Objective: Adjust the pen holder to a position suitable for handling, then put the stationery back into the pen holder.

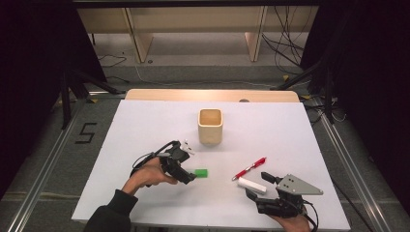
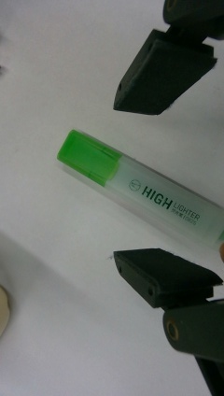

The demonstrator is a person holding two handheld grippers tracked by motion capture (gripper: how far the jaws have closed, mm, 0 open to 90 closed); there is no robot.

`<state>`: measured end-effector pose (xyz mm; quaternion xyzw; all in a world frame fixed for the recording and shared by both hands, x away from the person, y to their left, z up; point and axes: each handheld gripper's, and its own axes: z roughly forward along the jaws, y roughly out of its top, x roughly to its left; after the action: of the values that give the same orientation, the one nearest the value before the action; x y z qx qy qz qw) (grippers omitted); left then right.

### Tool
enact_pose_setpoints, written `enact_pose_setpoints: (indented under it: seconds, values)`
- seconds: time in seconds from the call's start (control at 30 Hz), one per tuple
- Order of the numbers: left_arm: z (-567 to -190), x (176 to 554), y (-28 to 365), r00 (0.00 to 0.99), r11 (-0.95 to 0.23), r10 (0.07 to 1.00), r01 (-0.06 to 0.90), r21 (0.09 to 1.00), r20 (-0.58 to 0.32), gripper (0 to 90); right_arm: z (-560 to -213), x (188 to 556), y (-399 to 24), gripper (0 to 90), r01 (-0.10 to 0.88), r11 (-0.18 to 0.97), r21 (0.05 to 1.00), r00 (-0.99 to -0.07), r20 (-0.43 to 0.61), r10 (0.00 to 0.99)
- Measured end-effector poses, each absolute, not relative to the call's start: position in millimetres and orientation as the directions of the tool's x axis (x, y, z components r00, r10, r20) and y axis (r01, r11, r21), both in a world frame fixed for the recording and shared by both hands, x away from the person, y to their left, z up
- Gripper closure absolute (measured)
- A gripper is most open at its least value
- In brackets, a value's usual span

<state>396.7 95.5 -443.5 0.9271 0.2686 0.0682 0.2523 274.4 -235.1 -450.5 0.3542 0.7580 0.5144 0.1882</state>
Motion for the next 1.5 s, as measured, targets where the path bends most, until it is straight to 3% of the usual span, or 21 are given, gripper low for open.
enact_pose_setpoints:
  seconds: [0.6, 1.23, 1.5]
  values:
    - [-452, 401, 91, 0.863, -0.785, 0.506, 0.449, 0.426, 0.023, 24.5, -452, 275, -234, 22.6, 0.349, 0.228, 0.909, -0.680, 0.078, 0.729]
    - [-460, 413, 78, 0.911, -0.856, 0.413, 0.384, 0.347, 0.009, 44.3, -454, 276, -231, 22.6, 0.355, 0.247, 0.902, -0.684, 0.071, 0.726]
    - [-462, 414, 78, 0.915, -0.873, 0.402, 0.375, 0.310, 0.025, 47.7, -455, 277, -230, 22.7, 0.359, 0.247, 0.900, -0.684, 0.073, 0.725]
